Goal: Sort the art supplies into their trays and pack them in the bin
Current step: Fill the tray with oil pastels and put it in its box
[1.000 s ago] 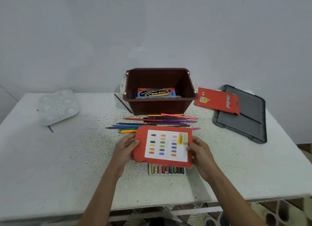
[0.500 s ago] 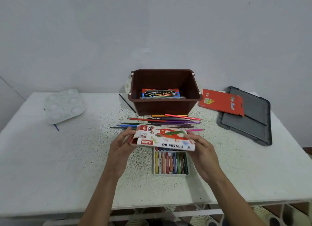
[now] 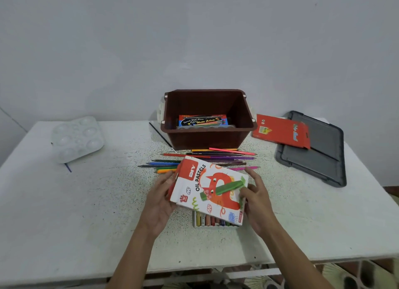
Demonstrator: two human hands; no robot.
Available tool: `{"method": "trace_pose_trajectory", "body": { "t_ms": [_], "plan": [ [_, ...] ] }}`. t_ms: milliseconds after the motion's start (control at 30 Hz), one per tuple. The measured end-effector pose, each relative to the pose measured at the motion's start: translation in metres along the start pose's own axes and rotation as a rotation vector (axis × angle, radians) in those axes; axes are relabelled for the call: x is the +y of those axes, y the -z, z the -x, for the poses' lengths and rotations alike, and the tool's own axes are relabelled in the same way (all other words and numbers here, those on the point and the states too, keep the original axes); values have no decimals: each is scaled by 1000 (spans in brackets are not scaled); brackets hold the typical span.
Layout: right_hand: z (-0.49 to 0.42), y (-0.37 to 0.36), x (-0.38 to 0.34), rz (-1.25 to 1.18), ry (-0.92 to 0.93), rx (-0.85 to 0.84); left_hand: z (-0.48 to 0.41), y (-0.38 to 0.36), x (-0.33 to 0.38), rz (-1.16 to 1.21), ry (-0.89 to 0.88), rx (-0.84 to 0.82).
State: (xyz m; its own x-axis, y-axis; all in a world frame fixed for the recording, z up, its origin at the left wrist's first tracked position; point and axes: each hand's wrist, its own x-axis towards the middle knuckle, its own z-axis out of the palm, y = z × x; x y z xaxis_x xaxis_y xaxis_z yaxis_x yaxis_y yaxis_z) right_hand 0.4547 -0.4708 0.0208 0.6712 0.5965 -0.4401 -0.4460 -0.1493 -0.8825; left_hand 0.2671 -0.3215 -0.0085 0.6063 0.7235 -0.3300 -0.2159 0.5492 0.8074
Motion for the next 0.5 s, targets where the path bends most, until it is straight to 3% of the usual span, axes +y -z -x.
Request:
{"method": "trace_pose_trajectory", "body": {
  "t_ms": [233,367,500],
  "plan": [
    [-2,5,0,100,12,2,-6,-7,-8,19,16,120],
    [2,6,3,212,5,-116,-21,-20,-4,-82,-25,351],
    [2,4,5,277,-19,-218,-30,-37,4,-198,-71,392]
  ]
}}
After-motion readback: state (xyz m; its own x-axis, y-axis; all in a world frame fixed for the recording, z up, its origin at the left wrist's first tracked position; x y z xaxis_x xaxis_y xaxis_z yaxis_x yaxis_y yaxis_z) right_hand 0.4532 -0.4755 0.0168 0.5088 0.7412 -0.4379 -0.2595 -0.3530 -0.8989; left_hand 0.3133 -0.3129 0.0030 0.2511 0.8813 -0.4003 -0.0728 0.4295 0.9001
